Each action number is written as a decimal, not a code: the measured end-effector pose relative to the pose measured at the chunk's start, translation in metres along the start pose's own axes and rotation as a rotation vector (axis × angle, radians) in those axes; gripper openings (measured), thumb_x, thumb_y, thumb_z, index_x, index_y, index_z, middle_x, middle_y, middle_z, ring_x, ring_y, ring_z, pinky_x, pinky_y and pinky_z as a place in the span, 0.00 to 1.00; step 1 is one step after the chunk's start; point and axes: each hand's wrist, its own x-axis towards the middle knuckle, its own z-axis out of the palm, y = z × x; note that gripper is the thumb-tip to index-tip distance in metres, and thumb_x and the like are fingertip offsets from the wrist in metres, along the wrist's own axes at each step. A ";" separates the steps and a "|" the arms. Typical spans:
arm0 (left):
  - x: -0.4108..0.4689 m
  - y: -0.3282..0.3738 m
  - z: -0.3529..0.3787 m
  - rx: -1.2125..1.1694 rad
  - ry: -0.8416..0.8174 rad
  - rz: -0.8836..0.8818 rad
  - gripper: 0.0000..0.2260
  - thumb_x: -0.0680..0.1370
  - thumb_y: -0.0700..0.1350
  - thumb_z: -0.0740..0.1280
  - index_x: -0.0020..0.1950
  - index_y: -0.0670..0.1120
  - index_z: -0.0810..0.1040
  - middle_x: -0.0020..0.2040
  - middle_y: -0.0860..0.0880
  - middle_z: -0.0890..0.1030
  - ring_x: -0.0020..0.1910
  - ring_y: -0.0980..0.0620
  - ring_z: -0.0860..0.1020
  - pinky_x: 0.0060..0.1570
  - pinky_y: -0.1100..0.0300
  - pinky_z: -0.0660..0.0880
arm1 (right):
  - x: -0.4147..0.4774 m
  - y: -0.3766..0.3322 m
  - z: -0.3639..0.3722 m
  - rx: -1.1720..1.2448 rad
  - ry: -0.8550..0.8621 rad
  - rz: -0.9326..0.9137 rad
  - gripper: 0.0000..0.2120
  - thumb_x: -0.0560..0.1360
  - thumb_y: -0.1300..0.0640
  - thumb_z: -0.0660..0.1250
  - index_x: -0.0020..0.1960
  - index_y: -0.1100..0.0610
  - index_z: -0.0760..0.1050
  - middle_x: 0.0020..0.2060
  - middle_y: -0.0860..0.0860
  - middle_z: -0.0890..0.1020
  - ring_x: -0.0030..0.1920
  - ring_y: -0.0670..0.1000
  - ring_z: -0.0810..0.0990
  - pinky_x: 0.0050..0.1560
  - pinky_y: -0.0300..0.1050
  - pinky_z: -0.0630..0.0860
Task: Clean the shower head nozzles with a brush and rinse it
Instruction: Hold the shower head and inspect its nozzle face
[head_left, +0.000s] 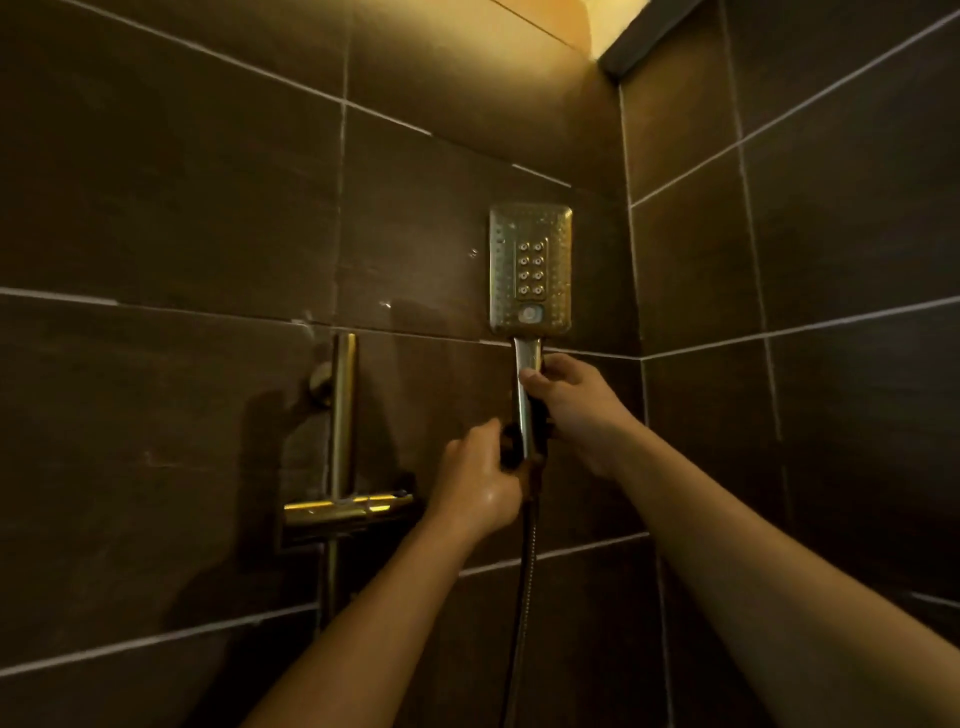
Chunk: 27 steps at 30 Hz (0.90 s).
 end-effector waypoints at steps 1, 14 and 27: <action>-0.008 0.002 0.014 -0.063 -0.049 -0.007 0.12 0.79 0.47 0.71 0.62 0.51 0.79 0.51 0.56 0.82 0.48 0.56 0.81 0.37 0.68 0.74 | -0.008 0.011 -0.012 -0.014 0.012 0.020 0.09 0.83 0.56 0.64 0.61 0.57 0.77 0.50 0.53 0.82 0.53 0.53 0.81 0.57 0.52 0.77; -0.215 -0.006 0.233 -0.725 -0.461 -0.626 0.19 0.80 0.58 0.66 0.64 0.46 0.78 0.47 0.46 0.89 0.45 0.48 0.88 0.49 0.52 0.83 | -0.216 0.153 -0.139 -0.024 0.055 0.315 0.09 0.80 0.50 0.67 0.60 0.47 0.79 0.55 0.52 0.84 0.58 0.54 0.82 0.65 0.57 0.77; -0.403 0.014 0.319 -0.597 -0.650 -0.842 0.11 0.86 0.51 0.58 0.66 0.57 0.74 0.44 0.53 0.80 0.35 0.58 0.76 0.36 0.61 0.76 | -0.394 0.248 -0.182 0.430 0.027 0.722 0.12 0.84 0.54 0.61 0.67 0.52 0.66 0.43 0.57 0.82 0.40 0.53 0.83 0.46 0.50 0.82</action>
